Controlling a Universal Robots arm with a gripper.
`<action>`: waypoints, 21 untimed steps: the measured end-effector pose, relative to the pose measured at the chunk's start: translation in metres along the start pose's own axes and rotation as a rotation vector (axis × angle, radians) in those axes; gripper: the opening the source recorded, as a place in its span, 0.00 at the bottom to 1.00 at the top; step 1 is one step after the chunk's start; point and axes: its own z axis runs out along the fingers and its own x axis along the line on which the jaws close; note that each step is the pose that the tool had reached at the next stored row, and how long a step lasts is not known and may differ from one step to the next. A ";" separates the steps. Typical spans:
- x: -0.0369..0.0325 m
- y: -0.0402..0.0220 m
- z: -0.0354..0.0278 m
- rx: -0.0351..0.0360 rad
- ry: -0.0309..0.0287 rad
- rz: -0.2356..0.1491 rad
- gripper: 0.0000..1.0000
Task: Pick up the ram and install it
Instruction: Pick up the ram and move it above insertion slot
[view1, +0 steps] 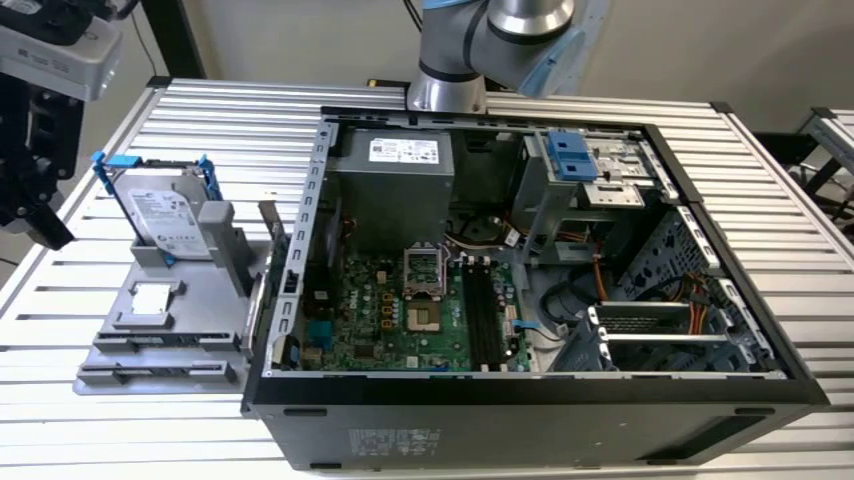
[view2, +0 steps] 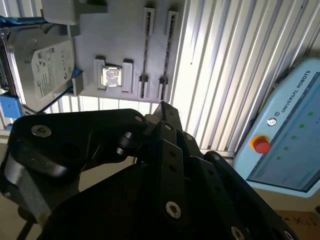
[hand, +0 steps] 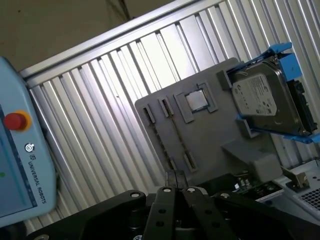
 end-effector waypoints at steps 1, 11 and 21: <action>0.0000 0.0000 0.0000 0.0000 0.0001 -0.002 0.00; 0.0000 0.0000 0.0000 0.0005 0.0031 -0.060 0.00; 0.0000 0.0000 0.0000 0.0012 0.0066 -0.121 0.00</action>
